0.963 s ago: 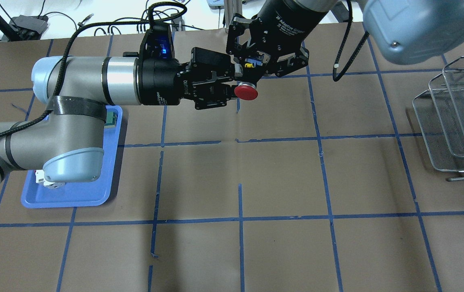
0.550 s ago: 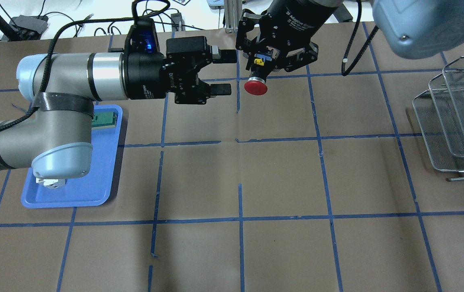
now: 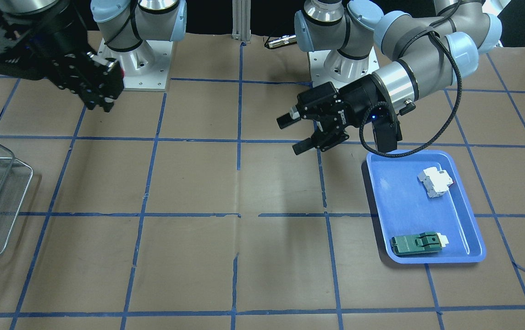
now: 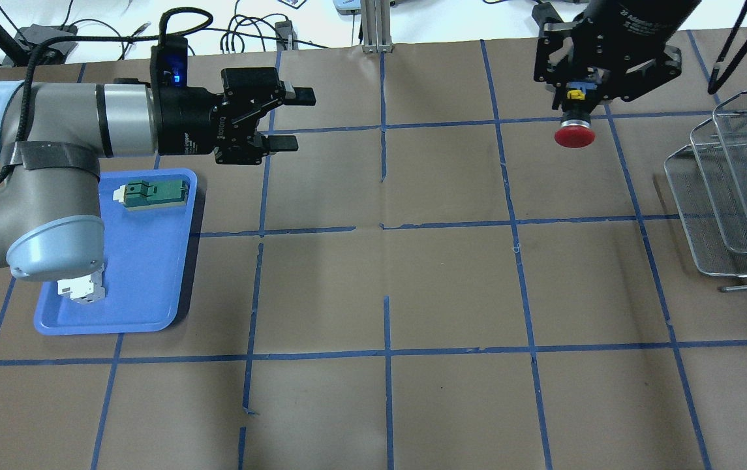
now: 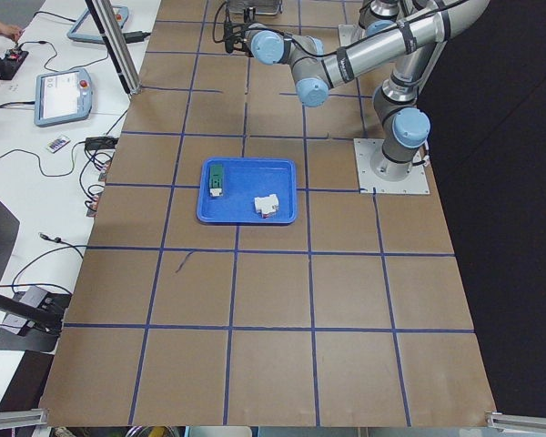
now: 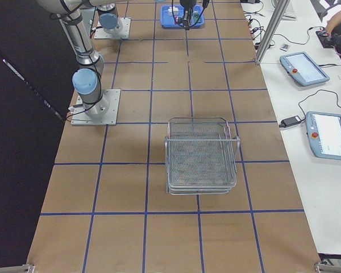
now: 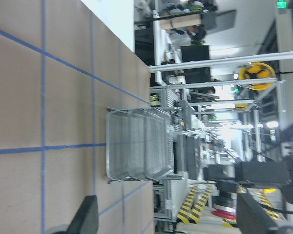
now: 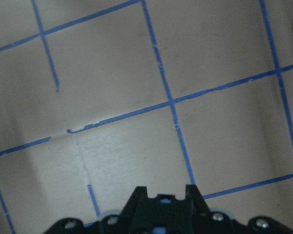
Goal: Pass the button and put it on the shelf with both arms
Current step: 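Move the button into the mesh basket with the right gripper while the left arm retracts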
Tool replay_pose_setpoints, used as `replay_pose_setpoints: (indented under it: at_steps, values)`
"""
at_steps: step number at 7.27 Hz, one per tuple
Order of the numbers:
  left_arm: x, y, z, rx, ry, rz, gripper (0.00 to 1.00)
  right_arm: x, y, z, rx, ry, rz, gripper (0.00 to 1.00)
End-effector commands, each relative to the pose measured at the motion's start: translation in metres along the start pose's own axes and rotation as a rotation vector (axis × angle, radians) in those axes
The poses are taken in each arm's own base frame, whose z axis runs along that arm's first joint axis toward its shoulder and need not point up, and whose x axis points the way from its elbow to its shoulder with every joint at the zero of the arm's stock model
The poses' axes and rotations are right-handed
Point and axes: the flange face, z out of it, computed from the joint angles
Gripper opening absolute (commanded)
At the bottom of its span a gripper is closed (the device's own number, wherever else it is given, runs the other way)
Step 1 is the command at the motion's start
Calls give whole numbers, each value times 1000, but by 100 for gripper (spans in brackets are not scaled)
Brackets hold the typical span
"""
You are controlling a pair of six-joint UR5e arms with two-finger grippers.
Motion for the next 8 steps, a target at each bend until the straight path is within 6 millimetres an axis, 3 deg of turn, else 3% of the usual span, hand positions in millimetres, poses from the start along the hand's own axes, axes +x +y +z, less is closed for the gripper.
replay_pose_setpoints:
  at_steps: [1, 3, 5, 6, 7, 8]
  values:
    - [-20, -2, -10, 47, -351, 60, 100, 92, -33, 44, -59, 128, 67, 0]
    - [-5, -12, -33, 38, -537, 83, 100, 188, -76, 89, -48, 126, -69, 0]
    - [59, -37, -72, -76, -822, 151, 100, 296, -118, 126, -40, 116, -156, 0]
    - [87, -39, -83, -110, -918, 189, 100, 324, -137, 147, -32, 114, -246, 0]
    - [110, -34, -86, -153, -950, 208, 100, 345, -142, 161, -48, 95, -251, 1]
    - [107, -36, -82, -206, -994, 237, 100, 344, -143, 154, -5, 74, -258, 25]
